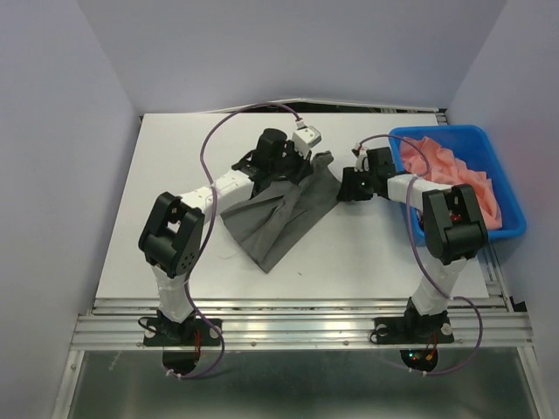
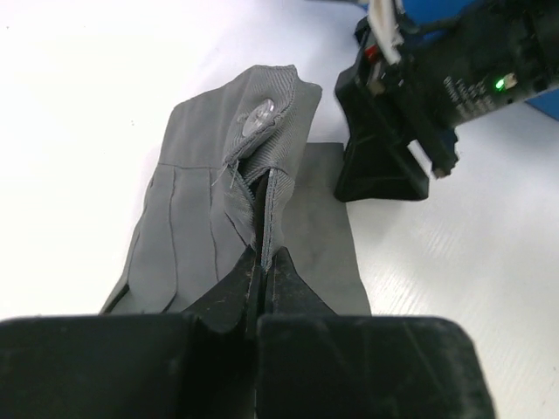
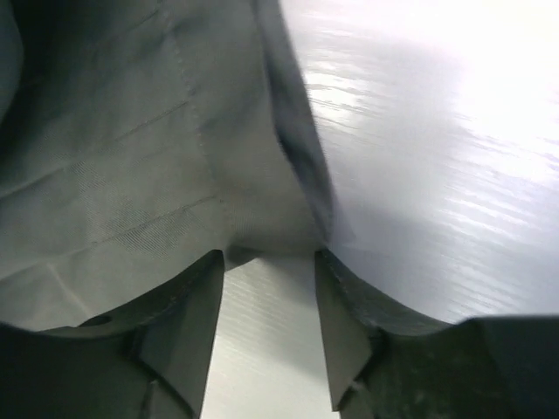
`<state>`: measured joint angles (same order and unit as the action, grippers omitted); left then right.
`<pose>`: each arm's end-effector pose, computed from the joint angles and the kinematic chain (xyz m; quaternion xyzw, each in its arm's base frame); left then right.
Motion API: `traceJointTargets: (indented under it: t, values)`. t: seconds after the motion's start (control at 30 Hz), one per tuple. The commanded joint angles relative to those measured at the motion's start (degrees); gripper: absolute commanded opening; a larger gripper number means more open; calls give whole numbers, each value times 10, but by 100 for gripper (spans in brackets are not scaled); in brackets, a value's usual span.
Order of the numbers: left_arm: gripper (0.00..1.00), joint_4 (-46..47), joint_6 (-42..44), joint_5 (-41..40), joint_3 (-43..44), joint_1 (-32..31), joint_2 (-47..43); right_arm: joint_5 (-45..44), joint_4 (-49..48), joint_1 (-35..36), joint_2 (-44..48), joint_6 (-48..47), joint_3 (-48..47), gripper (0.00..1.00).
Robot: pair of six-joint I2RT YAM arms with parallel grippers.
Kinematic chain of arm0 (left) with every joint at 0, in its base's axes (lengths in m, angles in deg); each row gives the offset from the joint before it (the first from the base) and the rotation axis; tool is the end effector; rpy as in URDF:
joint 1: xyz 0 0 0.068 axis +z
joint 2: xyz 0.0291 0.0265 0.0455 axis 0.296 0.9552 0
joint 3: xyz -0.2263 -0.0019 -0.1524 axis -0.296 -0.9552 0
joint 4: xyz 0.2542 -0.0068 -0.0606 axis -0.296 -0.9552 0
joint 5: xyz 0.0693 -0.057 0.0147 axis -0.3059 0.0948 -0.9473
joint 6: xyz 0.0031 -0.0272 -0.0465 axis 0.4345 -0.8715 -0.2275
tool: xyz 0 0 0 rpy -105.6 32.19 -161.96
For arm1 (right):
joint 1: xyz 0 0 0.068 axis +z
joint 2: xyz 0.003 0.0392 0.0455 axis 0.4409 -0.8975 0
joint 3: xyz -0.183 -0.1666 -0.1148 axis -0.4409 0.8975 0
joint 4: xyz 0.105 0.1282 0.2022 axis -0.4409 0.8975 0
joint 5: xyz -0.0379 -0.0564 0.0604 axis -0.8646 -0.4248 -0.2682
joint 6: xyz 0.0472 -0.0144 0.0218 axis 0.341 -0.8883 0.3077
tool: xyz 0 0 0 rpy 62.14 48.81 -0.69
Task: Fold and stack the skirts
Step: Fold the skirt
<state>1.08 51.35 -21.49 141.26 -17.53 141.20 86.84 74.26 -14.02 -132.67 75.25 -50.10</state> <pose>0.3528 -0.2619 0.2749 0.3982 0.6927 -0.2924 0.5254 0.3739 0.0900 0.1582 -0.0897 0.9316 0.1788 0.3035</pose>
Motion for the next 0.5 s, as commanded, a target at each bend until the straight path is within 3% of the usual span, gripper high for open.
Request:
traceJointTargets:
  t: [0.0, 0.27, 0.47]
  values:
    - [0, 0, 18, -2, 25, 7, -9, 72, 14, -33, 4, 72, 24, 55]
    - [0, 0, 19, 0, 21, 12, -7, 109, -2, -48, 5, 138, -7, 60]
    - [0, -8, 18, -27, 39, 16, 3, 120, -24, -48, -74, 151, -36, 49]
